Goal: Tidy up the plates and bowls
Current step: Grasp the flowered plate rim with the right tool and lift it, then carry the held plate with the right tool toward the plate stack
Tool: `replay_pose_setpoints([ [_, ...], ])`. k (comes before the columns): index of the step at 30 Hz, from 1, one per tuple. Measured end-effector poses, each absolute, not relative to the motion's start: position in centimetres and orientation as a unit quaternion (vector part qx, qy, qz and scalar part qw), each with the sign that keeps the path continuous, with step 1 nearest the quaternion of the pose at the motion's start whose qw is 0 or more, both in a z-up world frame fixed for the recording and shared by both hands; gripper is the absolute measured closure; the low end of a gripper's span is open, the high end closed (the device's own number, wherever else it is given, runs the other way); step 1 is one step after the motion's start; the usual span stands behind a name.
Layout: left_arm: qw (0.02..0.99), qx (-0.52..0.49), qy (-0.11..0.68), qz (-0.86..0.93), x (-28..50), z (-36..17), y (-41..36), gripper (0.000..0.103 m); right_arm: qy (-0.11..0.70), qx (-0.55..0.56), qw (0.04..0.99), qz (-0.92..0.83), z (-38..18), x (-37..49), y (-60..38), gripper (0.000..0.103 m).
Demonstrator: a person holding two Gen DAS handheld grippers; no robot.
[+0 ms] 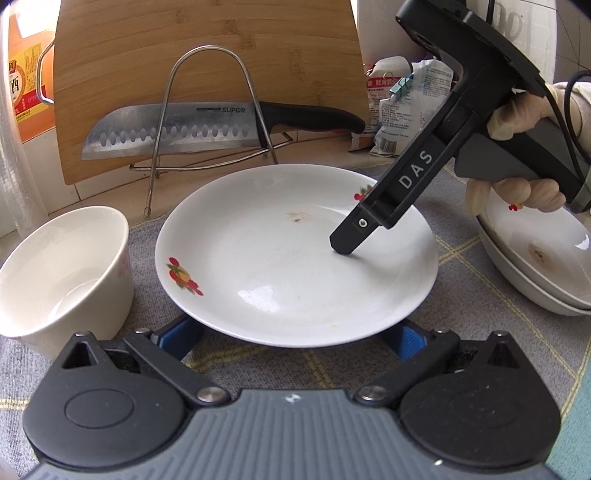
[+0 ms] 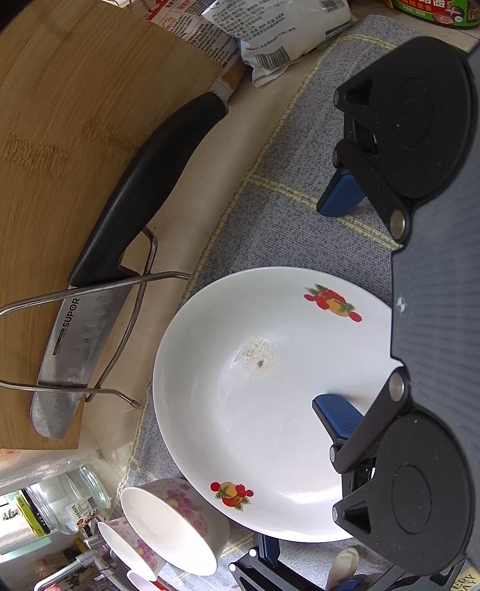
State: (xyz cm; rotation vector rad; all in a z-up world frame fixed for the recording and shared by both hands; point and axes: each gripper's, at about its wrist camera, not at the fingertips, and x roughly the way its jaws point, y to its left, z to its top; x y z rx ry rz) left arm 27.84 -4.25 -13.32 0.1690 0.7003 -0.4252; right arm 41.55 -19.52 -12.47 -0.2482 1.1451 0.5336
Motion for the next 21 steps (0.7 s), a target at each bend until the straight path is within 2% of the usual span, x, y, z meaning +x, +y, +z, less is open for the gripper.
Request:
replay_pose_setpoints([
  [10,0.915,0.084,0.336,-0.209,27.6,-13.3,-4.2,0.0,0.523,-0.074,0.787,0.319,-11.5,43.2,-19.9,0.0],
  [12,0.914,0.084,0.337,-0.209,27.7,-13.4,-4.2,0.0,0.524,-0.066,0.784,0.326,-11.4,43.9,-20.0,0.003],
  [16,0.913,0.083,0.338,-0.211,27.8,-13.4,-4.1,0.0,0.536,-0.039,0.77,0.344,-11.5,45.4,-20.3,0.016],
  [21,0.913,0.088,0.337,-0.212,27.9,-13.4,-4.0,0.0,0.542,-0.012,0.761,0.356,-11.6,46.4,-20.5,0.024],
])
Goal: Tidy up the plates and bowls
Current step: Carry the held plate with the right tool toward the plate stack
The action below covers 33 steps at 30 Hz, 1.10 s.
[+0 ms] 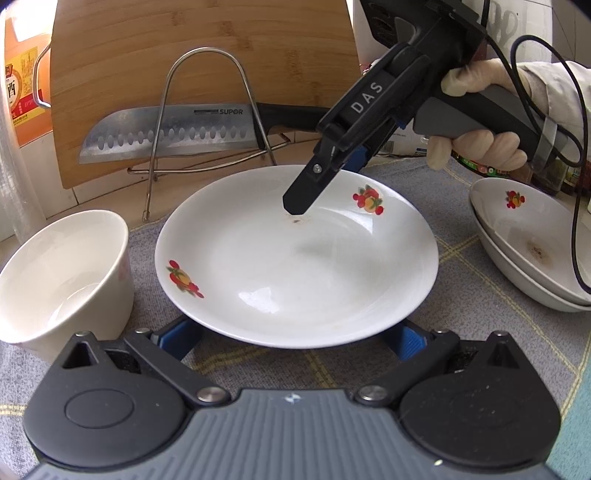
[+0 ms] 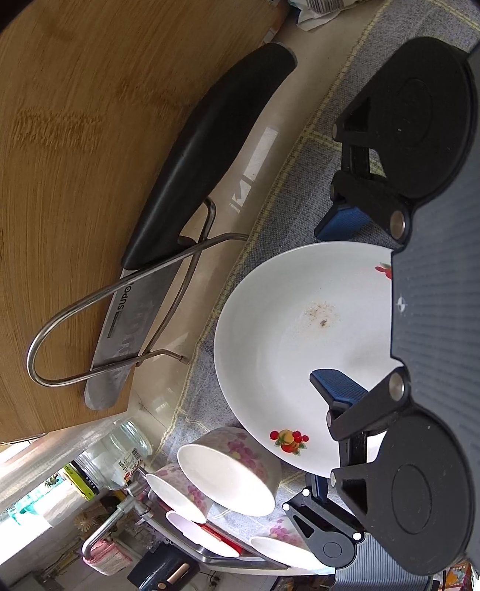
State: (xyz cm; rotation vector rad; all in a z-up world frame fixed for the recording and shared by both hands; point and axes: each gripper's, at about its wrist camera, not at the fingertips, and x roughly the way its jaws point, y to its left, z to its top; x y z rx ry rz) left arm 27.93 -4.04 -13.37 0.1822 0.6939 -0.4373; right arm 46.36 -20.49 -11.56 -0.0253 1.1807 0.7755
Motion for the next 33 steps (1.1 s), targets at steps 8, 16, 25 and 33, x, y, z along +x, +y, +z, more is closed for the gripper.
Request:
replay_pose_setpoints([
  [8,0.915,0.1,0.329,-0.211,27.5,-13.3,-4.3,0.0,0.542,0.004,0.756,0.366,-11.7,46.9,-20.4,0.028],
  [16,0.912,0.102,0.327,-0.225,27.7,-13.4,-3.9,0.0,0.544,0.004,0.753,0.371,-11.7,47.0,-20.3,0.028],
  [25,0.912,0.107,0.327,-0.223,27.6,-13.2,-3.7,0.0,0.552,-0.004,0.748,0.368,-11.5,46.4,-20.1,0.028],
  [33,0.911,0.122,0.32,-0.229,27.3,-13.2,-3.3,0.0,0.551,0.007,0.744,0.378,-11.7,46.4,-20.5,0.028],
])
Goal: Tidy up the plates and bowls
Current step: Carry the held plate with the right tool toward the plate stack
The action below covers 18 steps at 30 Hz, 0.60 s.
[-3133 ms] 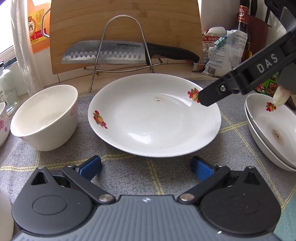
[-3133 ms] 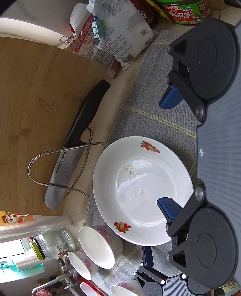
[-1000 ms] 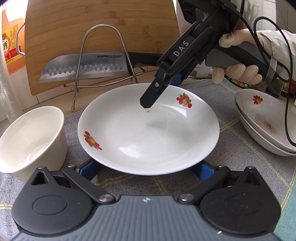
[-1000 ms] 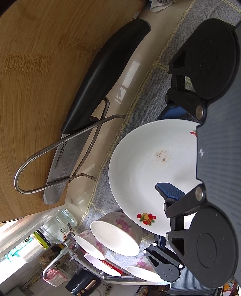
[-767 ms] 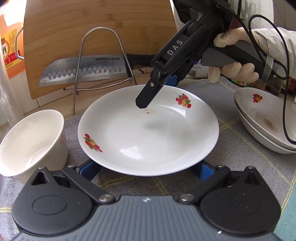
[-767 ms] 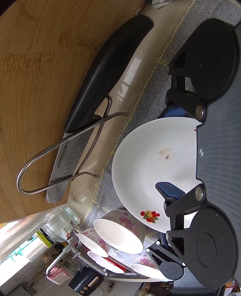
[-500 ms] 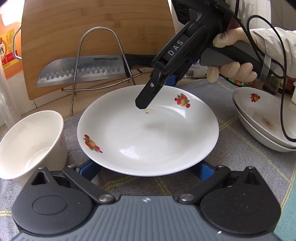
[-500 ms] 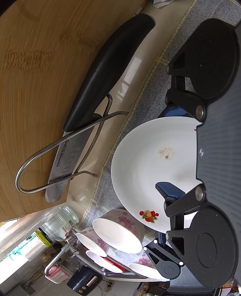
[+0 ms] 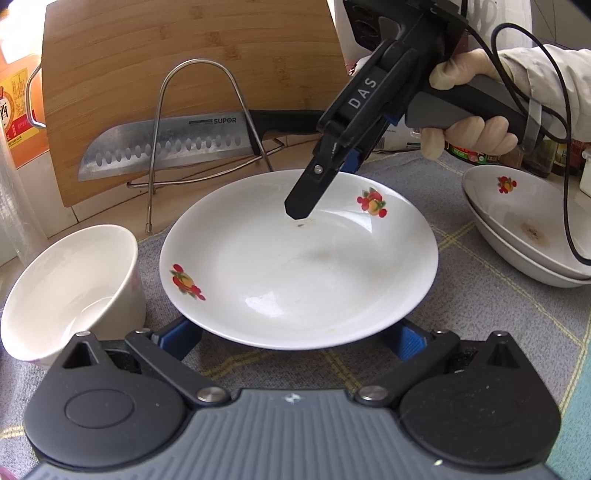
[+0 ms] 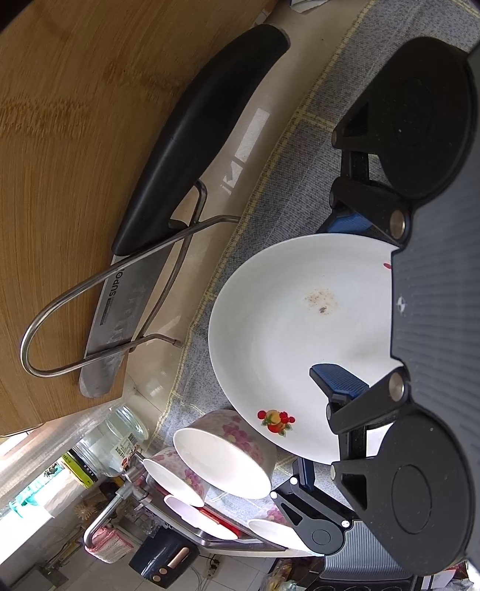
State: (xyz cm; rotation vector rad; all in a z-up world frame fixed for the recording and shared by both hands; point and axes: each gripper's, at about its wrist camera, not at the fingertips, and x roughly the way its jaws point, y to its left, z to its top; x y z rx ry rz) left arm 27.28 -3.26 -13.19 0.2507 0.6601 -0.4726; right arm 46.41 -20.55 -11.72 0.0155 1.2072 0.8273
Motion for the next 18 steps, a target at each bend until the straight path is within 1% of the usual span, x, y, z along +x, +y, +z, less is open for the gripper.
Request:
replay_pose_setpoints([
  [9,0.912,0.124,0.316,-0.228,27.1,-13.2,-3.2,0.0,0.542,0.017,0.748,0.383,-11.8,47.3,-20.2,0.027],
  [18,0.911,0.133,0.32,-0.224,26.9,-12.9,-3.2,0.0,0.544,0.018,0.75,0.376,-11.5,46.2,-20.2,0.027],
])
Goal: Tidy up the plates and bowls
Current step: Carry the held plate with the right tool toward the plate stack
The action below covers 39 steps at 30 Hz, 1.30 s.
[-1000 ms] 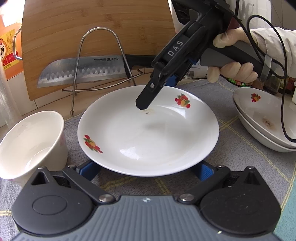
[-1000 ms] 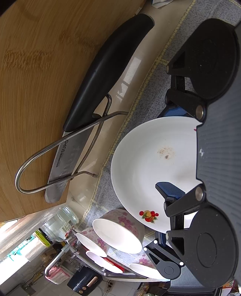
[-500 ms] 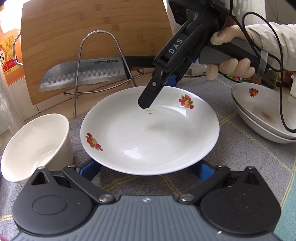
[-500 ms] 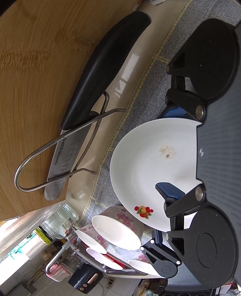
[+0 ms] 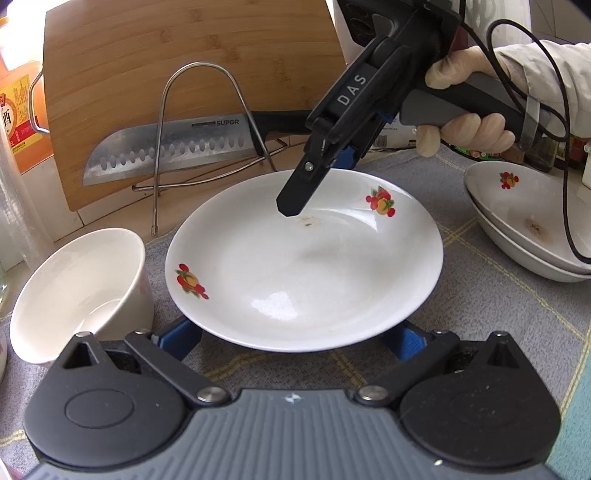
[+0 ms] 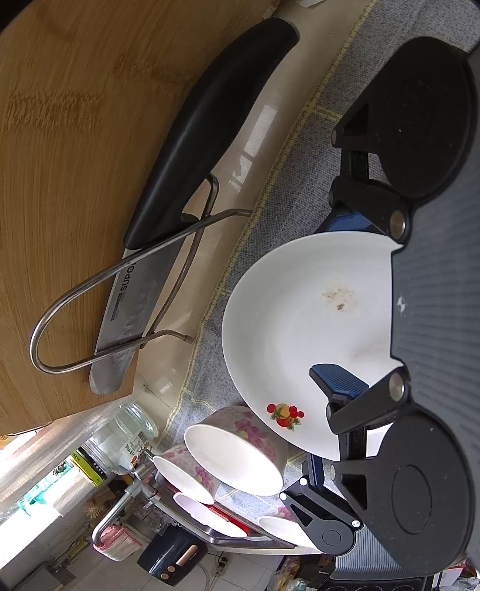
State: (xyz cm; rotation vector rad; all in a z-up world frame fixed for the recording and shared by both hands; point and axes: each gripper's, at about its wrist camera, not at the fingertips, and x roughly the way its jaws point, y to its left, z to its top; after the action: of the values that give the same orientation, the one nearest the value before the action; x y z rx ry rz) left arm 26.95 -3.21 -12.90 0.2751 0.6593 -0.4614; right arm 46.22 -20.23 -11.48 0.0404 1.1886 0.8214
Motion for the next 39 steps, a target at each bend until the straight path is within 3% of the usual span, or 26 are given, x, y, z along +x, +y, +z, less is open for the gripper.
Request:
replay_pose_setpoints([
  [39,0.897,0.168,0.297,-0.281,20.5,-8.1,-4.2,0.001,0.517,0.045,0.785,0.339,-6.1,35.6,-23.8,0.027],
])
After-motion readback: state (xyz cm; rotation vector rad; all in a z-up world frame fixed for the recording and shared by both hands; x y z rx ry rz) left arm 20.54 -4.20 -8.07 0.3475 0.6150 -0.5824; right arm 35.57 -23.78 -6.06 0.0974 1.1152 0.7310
